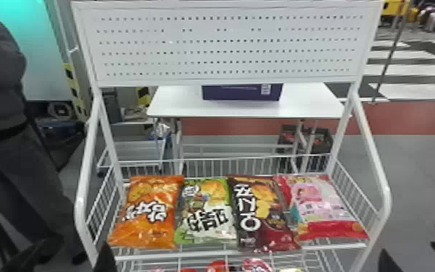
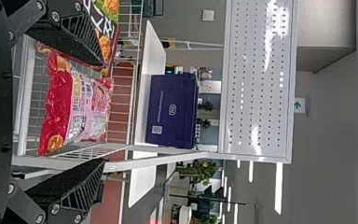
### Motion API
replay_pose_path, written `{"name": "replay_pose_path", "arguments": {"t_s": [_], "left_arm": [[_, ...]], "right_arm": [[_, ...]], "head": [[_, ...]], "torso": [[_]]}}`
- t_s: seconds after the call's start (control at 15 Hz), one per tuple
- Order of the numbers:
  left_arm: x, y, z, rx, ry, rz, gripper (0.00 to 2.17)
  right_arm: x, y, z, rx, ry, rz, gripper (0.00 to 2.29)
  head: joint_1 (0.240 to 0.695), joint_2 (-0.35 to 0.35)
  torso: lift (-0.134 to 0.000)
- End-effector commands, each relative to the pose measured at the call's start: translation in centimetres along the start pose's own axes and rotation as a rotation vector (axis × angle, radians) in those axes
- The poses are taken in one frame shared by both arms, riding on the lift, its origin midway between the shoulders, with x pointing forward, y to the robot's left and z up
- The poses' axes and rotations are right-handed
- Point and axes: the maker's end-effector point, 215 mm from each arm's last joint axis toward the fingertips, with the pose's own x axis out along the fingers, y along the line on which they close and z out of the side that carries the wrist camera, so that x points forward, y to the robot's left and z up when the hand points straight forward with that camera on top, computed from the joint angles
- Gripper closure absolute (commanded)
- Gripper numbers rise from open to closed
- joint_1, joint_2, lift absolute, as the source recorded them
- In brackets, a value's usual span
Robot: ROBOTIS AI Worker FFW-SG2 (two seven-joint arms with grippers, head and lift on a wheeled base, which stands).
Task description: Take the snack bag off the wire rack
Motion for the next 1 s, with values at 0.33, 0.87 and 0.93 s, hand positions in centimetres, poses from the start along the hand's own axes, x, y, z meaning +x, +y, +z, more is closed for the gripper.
{"name": "replay_pose_path", "arguments": {"t_s": [0.33,0.87,0.93], "left_arm": [[-0.1,0.0,0.1,-0.001,0.000,0.001,0.15],[-0.4,-0.2,0.3,-0.006,-0.005,-0.001,0.15],[-0.5,-0.4,0.3,-0.008,-0.003,-0.005,0.15]], "right_arm": [[0.0,0.0,0.0,0.000,0.000,-0.001,0.17],[2.2,-0.2,-0.6,0.008,-0.007,-0.002,0.17],[3.5,-0.2,-1.5,0.011,0.014,-0.003,0.17]], "head": [[0.499,0.000],[0.499,0.000],[0.499,0.000]], "torso": [[0.000],[0.000],[0.000]]}}
